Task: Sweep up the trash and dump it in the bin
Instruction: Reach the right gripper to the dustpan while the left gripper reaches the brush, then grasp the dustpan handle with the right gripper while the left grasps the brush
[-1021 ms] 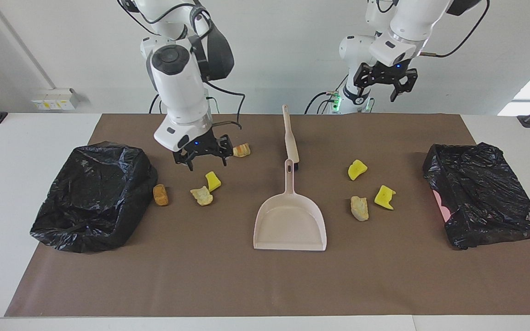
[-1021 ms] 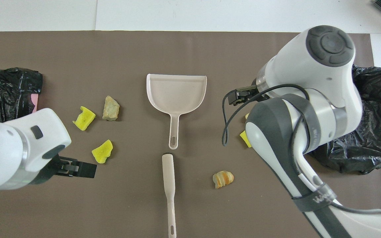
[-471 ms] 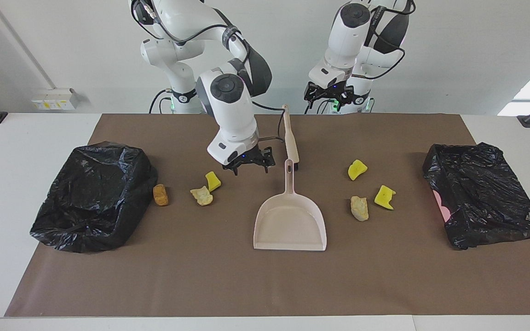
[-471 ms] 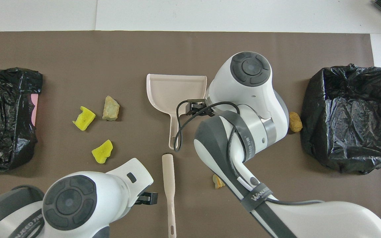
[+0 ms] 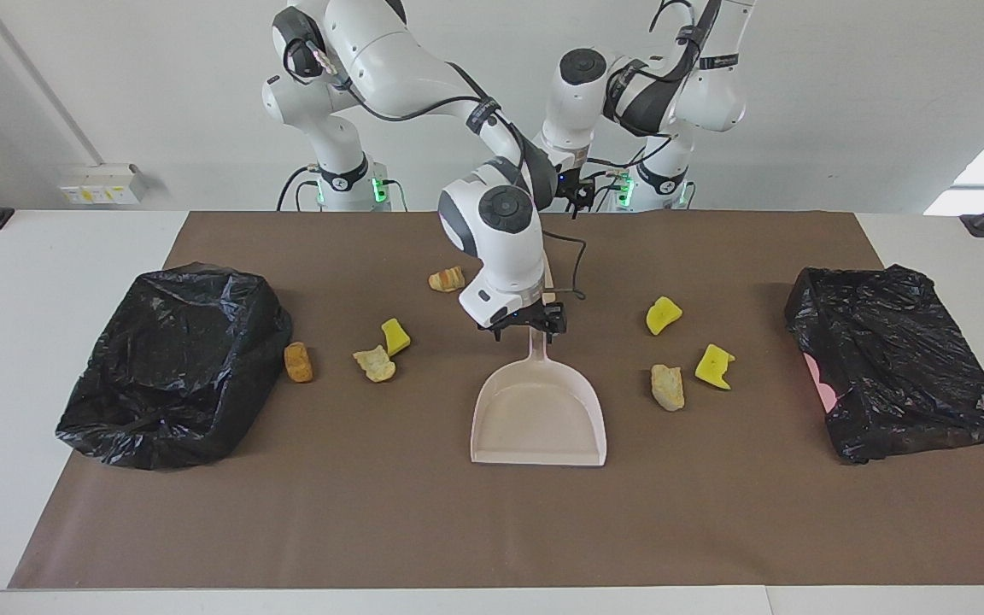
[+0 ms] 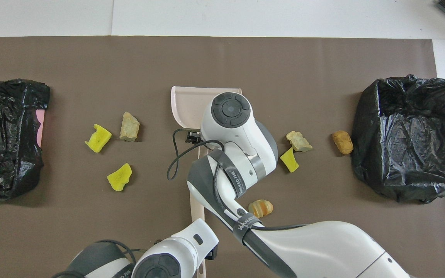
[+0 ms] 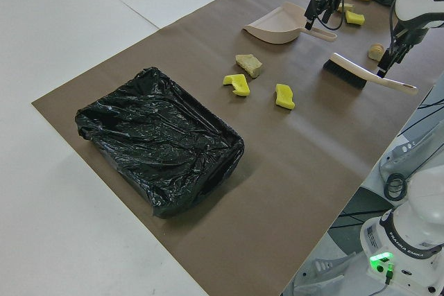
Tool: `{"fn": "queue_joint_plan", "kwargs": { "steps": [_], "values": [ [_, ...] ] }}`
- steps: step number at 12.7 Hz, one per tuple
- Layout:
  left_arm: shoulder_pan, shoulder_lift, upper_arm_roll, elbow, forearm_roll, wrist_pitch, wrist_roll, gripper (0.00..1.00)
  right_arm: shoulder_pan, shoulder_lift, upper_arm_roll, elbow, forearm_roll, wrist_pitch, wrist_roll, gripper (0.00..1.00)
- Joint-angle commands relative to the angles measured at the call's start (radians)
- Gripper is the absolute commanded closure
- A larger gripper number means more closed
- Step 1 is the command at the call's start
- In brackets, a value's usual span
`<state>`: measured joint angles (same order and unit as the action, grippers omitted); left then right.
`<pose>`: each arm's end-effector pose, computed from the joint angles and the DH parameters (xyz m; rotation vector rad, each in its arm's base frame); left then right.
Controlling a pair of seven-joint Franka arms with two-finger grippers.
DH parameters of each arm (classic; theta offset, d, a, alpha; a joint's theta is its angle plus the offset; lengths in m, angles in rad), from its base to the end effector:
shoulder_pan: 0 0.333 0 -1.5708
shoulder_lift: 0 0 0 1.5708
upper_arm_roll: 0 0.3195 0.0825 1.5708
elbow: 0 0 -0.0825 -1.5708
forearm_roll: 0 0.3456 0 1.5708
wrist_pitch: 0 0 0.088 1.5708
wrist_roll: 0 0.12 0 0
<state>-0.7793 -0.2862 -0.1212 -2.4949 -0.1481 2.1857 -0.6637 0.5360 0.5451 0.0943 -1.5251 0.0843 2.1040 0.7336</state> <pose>0.2436 -0.3191 0.4006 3.0867 -0.2234 -0.1192 0.5453 0.3913 0.3551 -3.0140 0.2407 0.0746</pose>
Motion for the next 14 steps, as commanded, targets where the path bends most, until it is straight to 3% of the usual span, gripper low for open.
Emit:
{"fn": "queue_joint_plan", "kwargs": {
  "steps": [1,4,7,8,9,10,14],
  "values": [
    [-0.069,0.056,0.020,-0.033,-0.011,0.084,-0.052,0.00,0.024,0.027,-0.004,0.037,-0.041,-0.007,0.066,0.00],
    [-0.072,0.078,0.020,-0.044,-0.010,0.124,-0.082,0.00,0.035,0.021,-0.004,0.036,-0.057,-0.012,0.070,0.01],
    [-0.089,0.079,0.020,-0.064,-0.010,0.128,-0.082,0.00,0.039,0.019,-0.004,0.036,-0.058,-0.039,0.081,0.20],
    [-0.089,0.079,0.020,-0.062,-0.011,0.123,-0.083,0.12,0.039,0.018,-0.004,0.036,-0.063,-0.050,0.079,0.41],
    [-0.089,0.079,0.020,-0.062,-0.011,0.112,-0.082,0.60,0.041,0.018,-0.002,0.036,-0.084,-0.064,0.076,0.61],
    [-0.089,0.079,0.018,-0.059,-0.011,0.102,-0.079,1.00,0.038,0.013,-0.001,0.037,-0.095,-0.077,0.072,0.67],
    [-0.084,0.067,0.021,-0.030,-0.011,-0.007,-0.062,1.00,0.033,-0.016,-0.001,0.036,-0.093,-0.116,0.067,0.68]
  ]
}}
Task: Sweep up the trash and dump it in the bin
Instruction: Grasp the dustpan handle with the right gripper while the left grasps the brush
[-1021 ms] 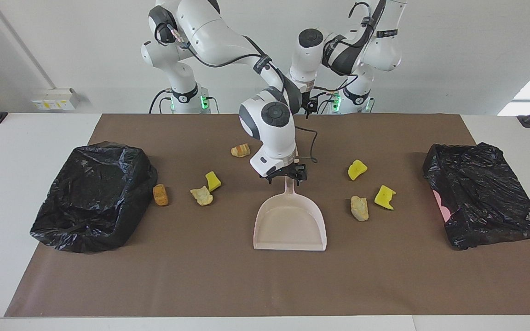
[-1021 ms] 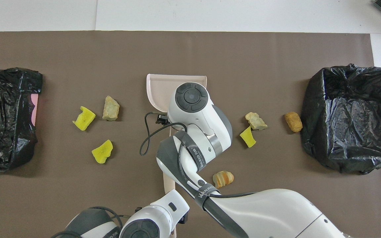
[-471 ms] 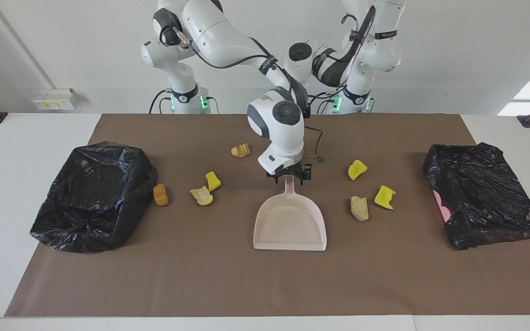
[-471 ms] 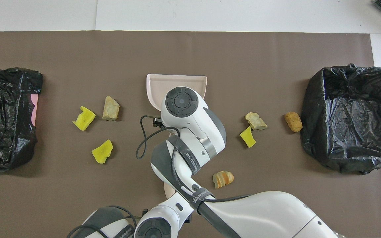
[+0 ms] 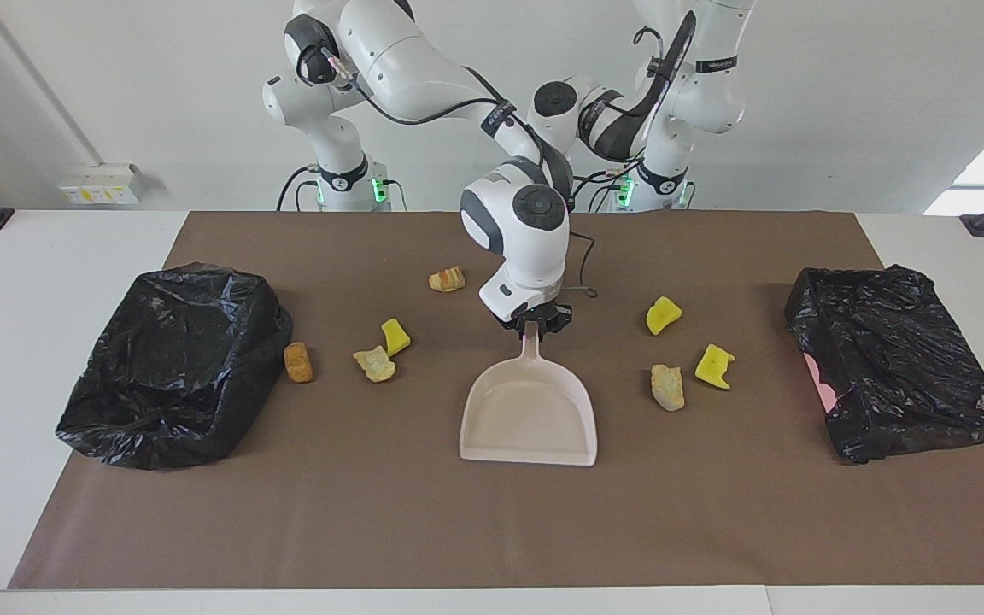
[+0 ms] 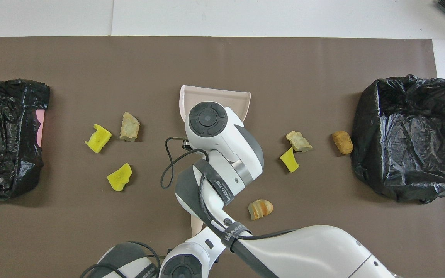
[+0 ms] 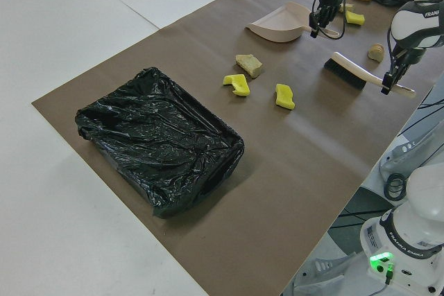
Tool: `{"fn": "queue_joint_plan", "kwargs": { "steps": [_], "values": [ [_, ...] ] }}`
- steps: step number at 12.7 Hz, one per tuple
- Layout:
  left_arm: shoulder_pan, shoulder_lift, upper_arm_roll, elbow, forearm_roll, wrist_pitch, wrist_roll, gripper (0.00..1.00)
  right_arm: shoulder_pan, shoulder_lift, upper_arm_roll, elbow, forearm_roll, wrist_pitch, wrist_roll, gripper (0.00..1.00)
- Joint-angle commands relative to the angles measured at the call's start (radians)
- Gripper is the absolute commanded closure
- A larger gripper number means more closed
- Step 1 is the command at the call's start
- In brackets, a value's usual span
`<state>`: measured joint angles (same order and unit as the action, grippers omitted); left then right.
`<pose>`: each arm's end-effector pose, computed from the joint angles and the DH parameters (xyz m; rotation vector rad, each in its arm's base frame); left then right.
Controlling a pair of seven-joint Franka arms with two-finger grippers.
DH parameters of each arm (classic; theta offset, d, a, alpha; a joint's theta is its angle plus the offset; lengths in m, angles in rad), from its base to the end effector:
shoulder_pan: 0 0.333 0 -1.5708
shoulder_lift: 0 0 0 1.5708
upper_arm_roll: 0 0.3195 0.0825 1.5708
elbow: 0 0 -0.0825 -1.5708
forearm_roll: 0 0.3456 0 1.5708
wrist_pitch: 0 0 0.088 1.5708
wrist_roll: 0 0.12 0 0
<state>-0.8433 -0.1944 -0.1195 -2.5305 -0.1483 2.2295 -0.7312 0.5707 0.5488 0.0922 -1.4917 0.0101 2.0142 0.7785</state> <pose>0.2243 -0.3321 0.3535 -3.1070 0.2038 0.2143 0.5318 0.4031 0.3587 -3.1064 0.2068 0.0871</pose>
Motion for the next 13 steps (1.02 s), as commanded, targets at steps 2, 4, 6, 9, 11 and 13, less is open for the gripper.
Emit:
{"fn": "queue_joint_plan", "kwargs": {
  "steps": [2,4,6,9,11,13],
  "values": [
    [-0.013,-0.025,0.021,0.030,-0.011,-0.080,0.012,1.00,-0.002,-0.023,0.001,0.001,-0.019,-0.025,0.022,0.96],
    [-0.005,-0.059,0.032,0.036,-0.011,-0.151,0.018,1.00,-0.003,-0.026,0.001,0.001,-0.022,-0.023,0.021,1.00],
    [0.054,-0.134,0.032,0.038,-0.011,-0.268,0.039,1.00,-0.012,-0.033,0.001,-0.001,-0.021,-0.017,0.006,1.00],
    [0.165,-0.242,0.034,0.038,-0.011,-0.465,0.079,1.00,-0.035,-0.065,-0.006,-0.005,-0.021,-0.035,-0.091,1.00],
    [0.277,-0.309,0.040,0.039,-0.008,-0.569,0.151,1.00,-0.080,-0.114,-0.006,-0.009,-0.009,-0.083,-0.265,1.00],
    [0.422,-0.318,0.040,0.080,0.006,-0.645,0.235,1.00,-0.130,-0.165,-0.003,-0.018,-0.002,-0.152,-0.541,1.00]
  ]
}}
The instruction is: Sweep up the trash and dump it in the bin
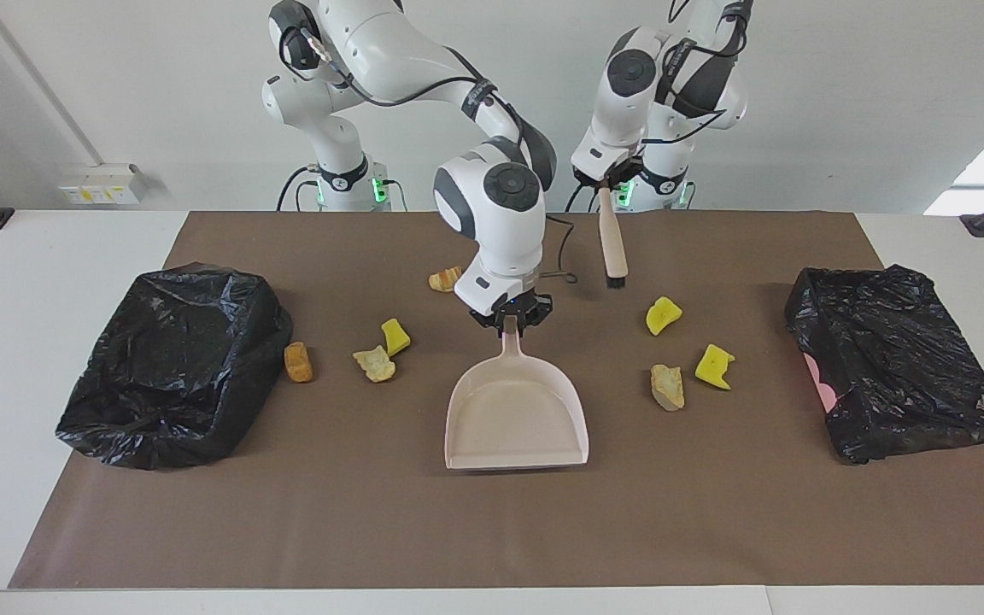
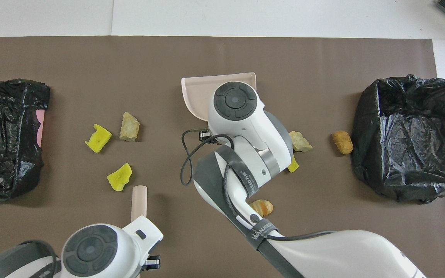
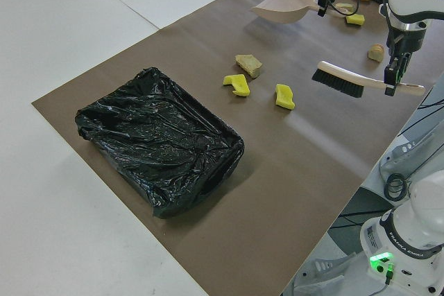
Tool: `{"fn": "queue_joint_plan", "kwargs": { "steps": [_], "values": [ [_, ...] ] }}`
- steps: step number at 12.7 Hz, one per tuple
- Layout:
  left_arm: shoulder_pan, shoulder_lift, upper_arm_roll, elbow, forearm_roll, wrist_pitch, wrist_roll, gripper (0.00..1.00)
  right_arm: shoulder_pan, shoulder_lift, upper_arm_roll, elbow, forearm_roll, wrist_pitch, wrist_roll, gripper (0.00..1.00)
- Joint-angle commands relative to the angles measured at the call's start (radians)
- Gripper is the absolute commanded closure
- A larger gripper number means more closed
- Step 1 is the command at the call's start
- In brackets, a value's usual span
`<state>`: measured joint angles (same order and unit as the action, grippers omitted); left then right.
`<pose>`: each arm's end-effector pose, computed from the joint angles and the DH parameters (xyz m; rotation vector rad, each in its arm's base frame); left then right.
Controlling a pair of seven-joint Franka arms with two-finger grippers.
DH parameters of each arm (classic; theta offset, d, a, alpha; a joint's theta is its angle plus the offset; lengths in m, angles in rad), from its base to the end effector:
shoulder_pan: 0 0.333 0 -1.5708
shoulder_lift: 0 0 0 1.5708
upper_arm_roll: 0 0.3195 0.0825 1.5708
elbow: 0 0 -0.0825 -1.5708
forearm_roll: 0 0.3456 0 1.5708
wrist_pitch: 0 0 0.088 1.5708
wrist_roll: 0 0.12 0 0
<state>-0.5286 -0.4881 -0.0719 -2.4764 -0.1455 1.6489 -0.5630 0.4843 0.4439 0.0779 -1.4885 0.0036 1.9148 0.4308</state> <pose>0.2510 -0.1931 0.4468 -3.0028 -0.0195 0.5208 0.5539 0.3401 0.4202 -3.1107 -0.1914 0.0497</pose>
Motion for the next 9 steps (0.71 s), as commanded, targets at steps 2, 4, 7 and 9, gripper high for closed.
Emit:
{"fn": "queue_joint_plan", "kwargs": {
  "steps": [2,4,7,9],
  "values": [
    [0.220,0.000,-0.009,0.086,0.059,-0.063,0.122,1.00,-0.104,-0.097,0.011,-0.036,0.006,-0.109,-0.491,1.00],
    [0.358,0.035,-0.009,0.102,0.092,0.000,0.222,1.00,-0.119,-0.105,0.010,-0.038,0.003,-0.149,-0.660,1.00],
    [0.588,0.115,-0.009,0.134,0.104,0.166,0.484,1.00,-0.130,-0.122,0.007,-0.073,-0.017,-0.155,-0.910,1.00],
    [0.628,0.230,-0.009,0.201,0.168,0.212,0.587,1.00,-0.125,-0.163,0.008,-0.148,-0.068,-0.137,-1.027,1.00]
  ]
}}
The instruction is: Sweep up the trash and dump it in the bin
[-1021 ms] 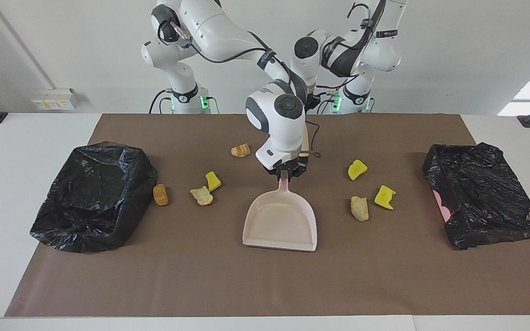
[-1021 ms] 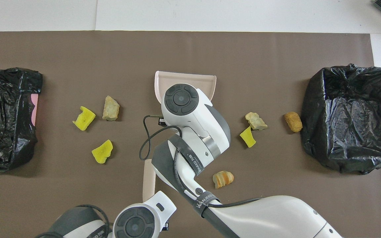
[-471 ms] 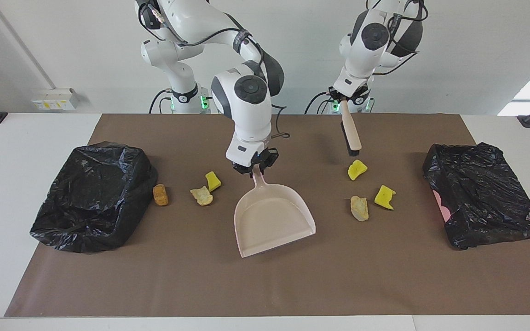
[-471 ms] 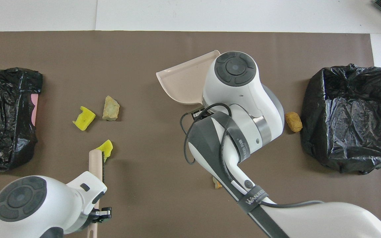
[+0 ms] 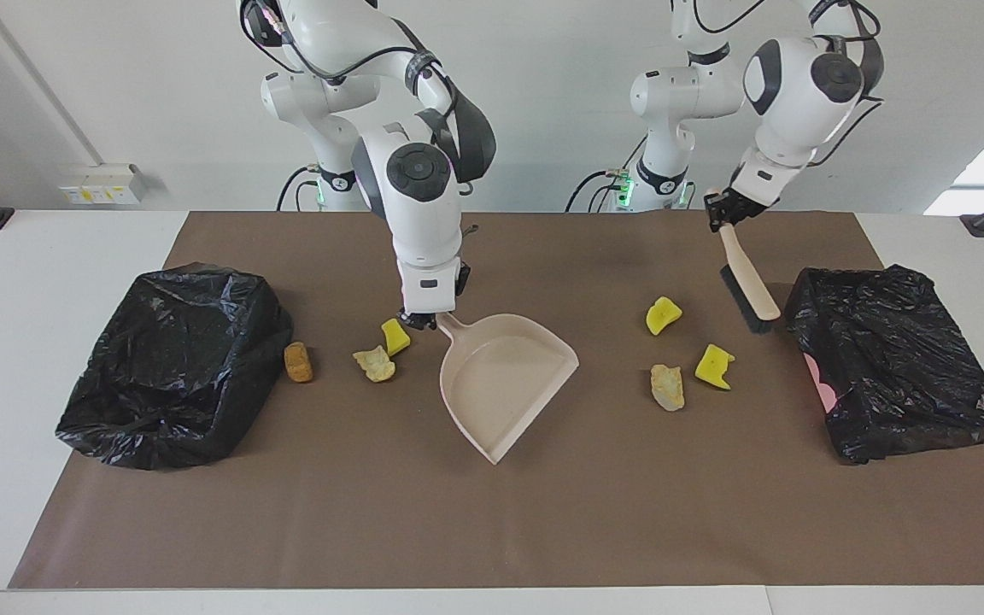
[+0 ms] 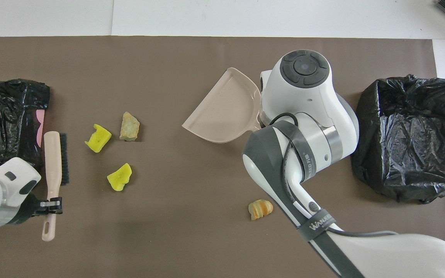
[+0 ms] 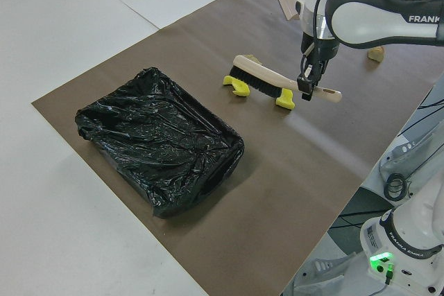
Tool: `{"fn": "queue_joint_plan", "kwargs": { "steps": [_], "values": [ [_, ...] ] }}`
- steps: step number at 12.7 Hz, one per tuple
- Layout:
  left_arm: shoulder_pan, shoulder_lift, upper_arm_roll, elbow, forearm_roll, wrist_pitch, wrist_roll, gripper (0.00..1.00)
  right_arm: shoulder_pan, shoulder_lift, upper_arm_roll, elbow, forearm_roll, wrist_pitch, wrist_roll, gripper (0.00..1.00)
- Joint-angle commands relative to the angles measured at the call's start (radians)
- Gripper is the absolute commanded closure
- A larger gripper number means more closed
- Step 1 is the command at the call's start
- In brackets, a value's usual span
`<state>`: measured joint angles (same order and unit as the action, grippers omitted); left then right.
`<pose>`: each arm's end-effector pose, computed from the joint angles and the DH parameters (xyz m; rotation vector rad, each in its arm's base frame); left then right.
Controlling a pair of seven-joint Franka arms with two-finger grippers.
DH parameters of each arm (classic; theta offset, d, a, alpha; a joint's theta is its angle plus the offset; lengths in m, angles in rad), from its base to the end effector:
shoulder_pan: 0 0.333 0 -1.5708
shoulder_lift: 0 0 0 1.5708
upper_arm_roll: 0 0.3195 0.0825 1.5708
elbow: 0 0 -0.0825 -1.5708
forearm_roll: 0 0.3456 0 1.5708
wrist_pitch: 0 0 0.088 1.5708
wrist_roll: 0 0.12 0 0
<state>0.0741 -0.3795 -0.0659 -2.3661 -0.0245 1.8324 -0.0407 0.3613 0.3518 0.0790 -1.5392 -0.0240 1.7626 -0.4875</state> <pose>0.3764 -0.0006 0.4638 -3.1272 -0.0996 0.2426 0.5584 0.2538 0.4443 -2.7953 -1.4038 0.1991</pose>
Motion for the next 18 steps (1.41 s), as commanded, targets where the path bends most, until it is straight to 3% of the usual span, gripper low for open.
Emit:
{"fn": "queue_joint_plan", "kwargs": {
  "steps": [1,3,4,7,11,18],
  "values": [
    [0.029,0.173,-0.014,0.132,0.058,0.062,0.071,1.00,0.001,-0.086,0.007,-0.123,-0.057,0.018,-0.179,1.00],
    [0.027,0.305,-0.015,0.189,0.096,0.083,0.067,1.00,0.013,-0.088,0.007,-0.148,-0.092,0.018,-0.235,1.00],
    [0.020,0.329,-0.015,0.189,0.124,0.099,0.067,1.00,0.034,-0.082,0.008,-0.159,-0.135,0.024,-0.236,1.00],
    [-0.013,0.332,-0.018,0.131,0.124,0.148,0.058,1.00,0.109,-0.065,0.008,-0.209,-0.210,0.076,-0.240,1.00],
    [-0.144,0.399,-0.018,0.113,0.121,0.267,-0.157,1.00,0.102,-0.066,0.010,-0.335,-0.211,0.251,-0.302,1.00],
    [-0.306,0.418,-0.023,0.111,0.113,0.403,-0.186,1.00,0.110,-0.068,0.008,-0.335,-0.212,0.241,-0.350,1.00]
  ]
}}
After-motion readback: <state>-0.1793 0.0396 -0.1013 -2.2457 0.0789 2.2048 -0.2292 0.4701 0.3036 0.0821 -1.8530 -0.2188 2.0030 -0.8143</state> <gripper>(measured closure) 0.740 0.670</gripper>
